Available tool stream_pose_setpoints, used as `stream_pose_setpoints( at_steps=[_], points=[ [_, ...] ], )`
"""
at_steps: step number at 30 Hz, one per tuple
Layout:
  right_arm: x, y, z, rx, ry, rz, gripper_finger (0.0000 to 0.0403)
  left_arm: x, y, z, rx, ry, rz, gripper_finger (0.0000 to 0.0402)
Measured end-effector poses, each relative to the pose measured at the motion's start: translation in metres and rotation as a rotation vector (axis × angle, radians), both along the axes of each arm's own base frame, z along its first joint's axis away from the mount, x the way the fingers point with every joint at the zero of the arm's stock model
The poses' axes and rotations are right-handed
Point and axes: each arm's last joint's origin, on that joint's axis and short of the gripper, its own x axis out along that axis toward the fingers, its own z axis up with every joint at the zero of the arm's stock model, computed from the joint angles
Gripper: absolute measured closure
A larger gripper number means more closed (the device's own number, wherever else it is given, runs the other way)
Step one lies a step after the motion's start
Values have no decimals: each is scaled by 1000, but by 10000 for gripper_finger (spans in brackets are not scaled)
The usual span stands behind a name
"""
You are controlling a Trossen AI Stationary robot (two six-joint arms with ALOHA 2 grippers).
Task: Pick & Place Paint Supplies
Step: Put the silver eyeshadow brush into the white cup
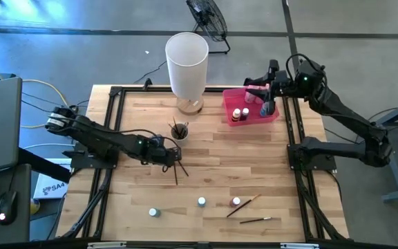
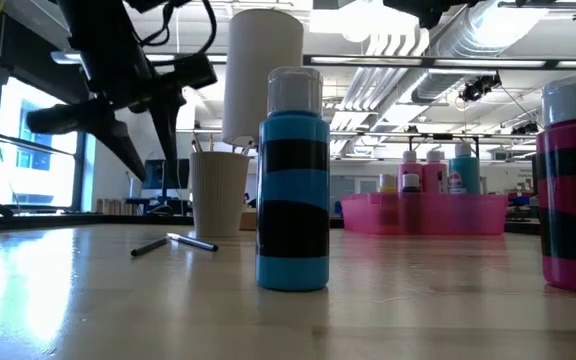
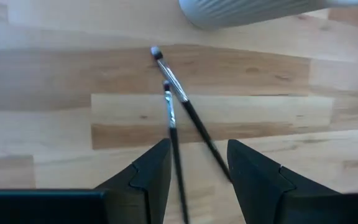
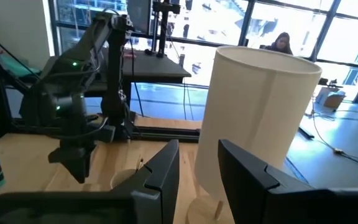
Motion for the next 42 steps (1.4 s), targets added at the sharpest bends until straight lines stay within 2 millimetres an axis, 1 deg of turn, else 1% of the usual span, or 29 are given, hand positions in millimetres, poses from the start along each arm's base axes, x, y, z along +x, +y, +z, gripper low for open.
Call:
stream_pose_setpoints(
  at_steps=[7, 15, 20, 25, 31, 35, 42],
  points=[
    [7, -6, -6, 23, 28, -1, 298, 7, 1, -18, 108, 66, 22, 247],
    [16, -14, -14, 48, 57, 0, 298, 13, -1, -36, 95, 129, 18, 247],
    [17, -15, -16, 53, 63, -4, 298, 21, -3, -45, 88, 112, 21, 247],
    [17, -15, -16, 52, 63, -4, 298, 33, -5, -50, 79, 32, 29, 247],
    [17, -15, -16, 53, 63, -4, 298, 40, -7, -54, 64, -19, 29, 247],
    [17, -15, -16, 55, 64, -4, 298, 41, -7, -54, 60, -26, 32, 247],
    [17, -15, -16, 56, 64, -4, 298, 38, -7, -56, 21, 12, 32, 247]
  ],
)
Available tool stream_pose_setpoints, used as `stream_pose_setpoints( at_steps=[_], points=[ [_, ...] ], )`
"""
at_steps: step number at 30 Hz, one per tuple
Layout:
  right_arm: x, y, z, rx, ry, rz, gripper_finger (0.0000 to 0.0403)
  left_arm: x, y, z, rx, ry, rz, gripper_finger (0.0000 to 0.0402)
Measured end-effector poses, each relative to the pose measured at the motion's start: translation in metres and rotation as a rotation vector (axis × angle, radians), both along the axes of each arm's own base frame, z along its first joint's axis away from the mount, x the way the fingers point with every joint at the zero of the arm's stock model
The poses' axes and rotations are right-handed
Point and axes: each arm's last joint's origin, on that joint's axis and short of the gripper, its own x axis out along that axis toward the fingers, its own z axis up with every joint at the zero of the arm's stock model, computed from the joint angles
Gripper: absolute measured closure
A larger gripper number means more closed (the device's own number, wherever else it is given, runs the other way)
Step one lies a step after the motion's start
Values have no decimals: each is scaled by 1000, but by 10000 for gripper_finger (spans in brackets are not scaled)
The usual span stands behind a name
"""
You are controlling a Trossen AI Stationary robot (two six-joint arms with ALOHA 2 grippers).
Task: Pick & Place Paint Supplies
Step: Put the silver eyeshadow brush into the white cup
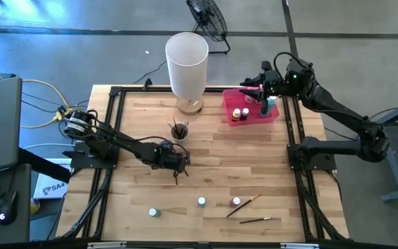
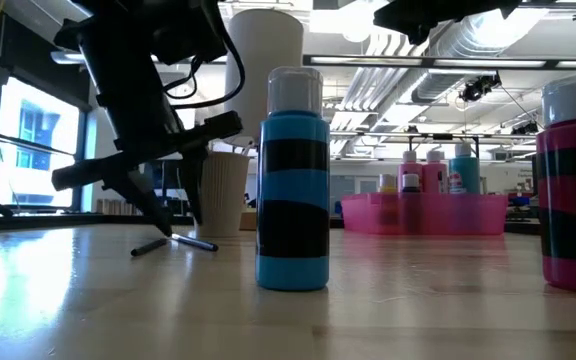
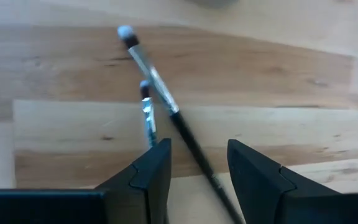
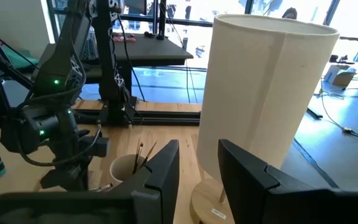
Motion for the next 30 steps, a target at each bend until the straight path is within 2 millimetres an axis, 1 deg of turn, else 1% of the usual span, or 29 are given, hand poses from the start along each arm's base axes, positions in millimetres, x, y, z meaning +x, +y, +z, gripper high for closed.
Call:
stream_pose_setpoints(
  at_steps=[9, 16, 20, 27, 30],
  points=[
    [0, 0, 0, -1, 0, 0, 298, -1, 0, 0, -10, 8, 0, 247],
    [0, 0, 0, -1, 0, 0, 298, -5, -1, -2, -55, 55, 12, 247],
    [0, 0, 0, -1, 0, 0, 298, -4, -1, -2, -61, 42, 16, 247],
    [0, 0, 0, -1, 0, 0, 298, 0, 0, 0, -19, -14, 53, 247],
    [0, 0, 0, -1, 0, 0, 298, 0, 2, 2, 43, -38, 96, 247]
  ],
)
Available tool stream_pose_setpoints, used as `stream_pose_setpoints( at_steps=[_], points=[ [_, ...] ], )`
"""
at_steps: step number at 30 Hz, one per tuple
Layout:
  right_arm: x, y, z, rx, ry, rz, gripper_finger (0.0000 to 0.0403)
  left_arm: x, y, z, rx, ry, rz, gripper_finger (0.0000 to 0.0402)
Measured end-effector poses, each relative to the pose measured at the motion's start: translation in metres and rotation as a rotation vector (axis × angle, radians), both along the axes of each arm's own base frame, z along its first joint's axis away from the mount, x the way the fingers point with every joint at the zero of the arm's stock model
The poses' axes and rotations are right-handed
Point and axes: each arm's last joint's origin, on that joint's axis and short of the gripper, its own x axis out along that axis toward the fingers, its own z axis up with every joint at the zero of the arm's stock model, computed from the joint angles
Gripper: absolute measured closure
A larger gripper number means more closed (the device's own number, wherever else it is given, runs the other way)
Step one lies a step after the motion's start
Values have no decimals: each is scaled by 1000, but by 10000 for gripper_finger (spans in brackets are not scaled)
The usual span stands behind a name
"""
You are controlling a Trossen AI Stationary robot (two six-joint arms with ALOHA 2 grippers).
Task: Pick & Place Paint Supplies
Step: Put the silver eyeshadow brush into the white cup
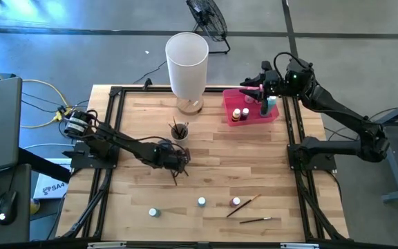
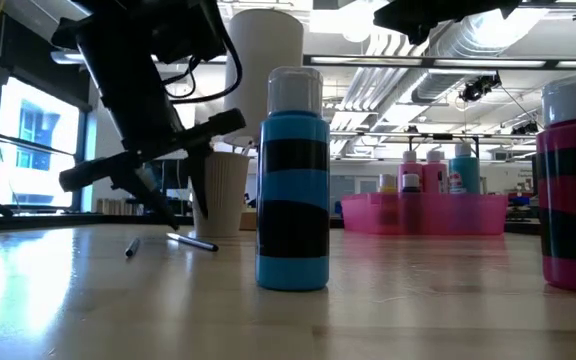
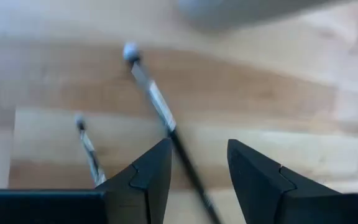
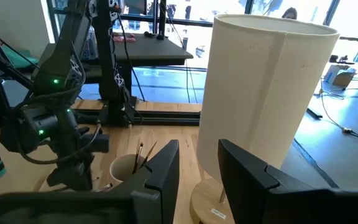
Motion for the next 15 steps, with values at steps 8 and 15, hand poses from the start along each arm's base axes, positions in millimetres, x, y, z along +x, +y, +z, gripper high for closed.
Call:
stream_pose_setpoints(
  at_steps=[8, 15],
  points=[
    [0, 0, 0, 0, 0, 0, 298, -14, 4, 24, 17, -15, 13, 247],
    [0, 0, 0, 0, 1, 0, 298, -30, 7, 23, -143, 134, 66, 247]
  ],
)
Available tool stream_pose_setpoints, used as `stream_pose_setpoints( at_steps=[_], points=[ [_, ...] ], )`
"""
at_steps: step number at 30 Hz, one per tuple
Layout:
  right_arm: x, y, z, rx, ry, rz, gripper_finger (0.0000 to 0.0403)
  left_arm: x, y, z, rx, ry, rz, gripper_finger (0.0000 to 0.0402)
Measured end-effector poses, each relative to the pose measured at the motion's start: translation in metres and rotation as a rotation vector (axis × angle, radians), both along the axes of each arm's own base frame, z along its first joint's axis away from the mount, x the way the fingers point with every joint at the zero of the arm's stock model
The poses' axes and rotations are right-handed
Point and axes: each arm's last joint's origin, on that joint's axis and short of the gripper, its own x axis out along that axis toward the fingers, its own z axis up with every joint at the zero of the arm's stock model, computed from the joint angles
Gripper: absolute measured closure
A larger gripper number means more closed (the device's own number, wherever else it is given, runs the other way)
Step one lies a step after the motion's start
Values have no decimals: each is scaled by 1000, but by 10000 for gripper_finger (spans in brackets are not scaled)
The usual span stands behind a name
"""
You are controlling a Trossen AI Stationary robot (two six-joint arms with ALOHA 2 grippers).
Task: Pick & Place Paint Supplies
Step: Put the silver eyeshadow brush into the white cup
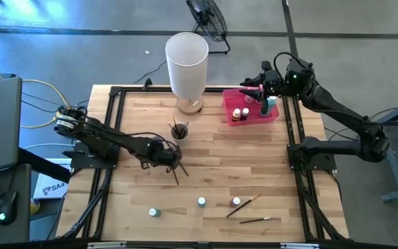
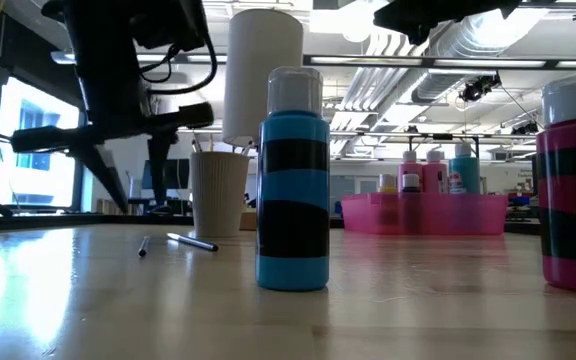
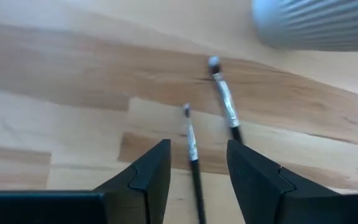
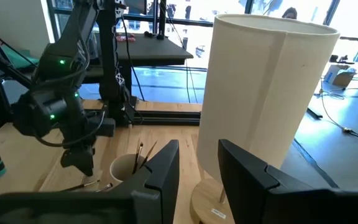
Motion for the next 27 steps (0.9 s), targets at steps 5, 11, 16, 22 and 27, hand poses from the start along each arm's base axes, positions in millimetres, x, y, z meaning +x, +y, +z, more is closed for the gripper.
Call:
stream_pose_setpoints(
  at_steps=[5, 11, 16, 22, 27],
  points=[
    [0, 0, 0, -1, 0, 0, 298, 0, 1, -5, 9, 17, 83, 247],
    [0, 0, 0, -1, 0, 0, 298, 2, 4, -12, 9, 39, 106, 247],
    [0, 0, 0, -1, 0, 0, 298, 1, 5, -19, 12, 87, 117, 247],
    [0, 0, 0, -1, 0, 0, 298, 6, 4, -28, -2, 96, 115, 247],
    [0, 0, 0, -2, 0, -4, 298, 10, 3, -31, 4, 84, 115, 247]
  ],
)
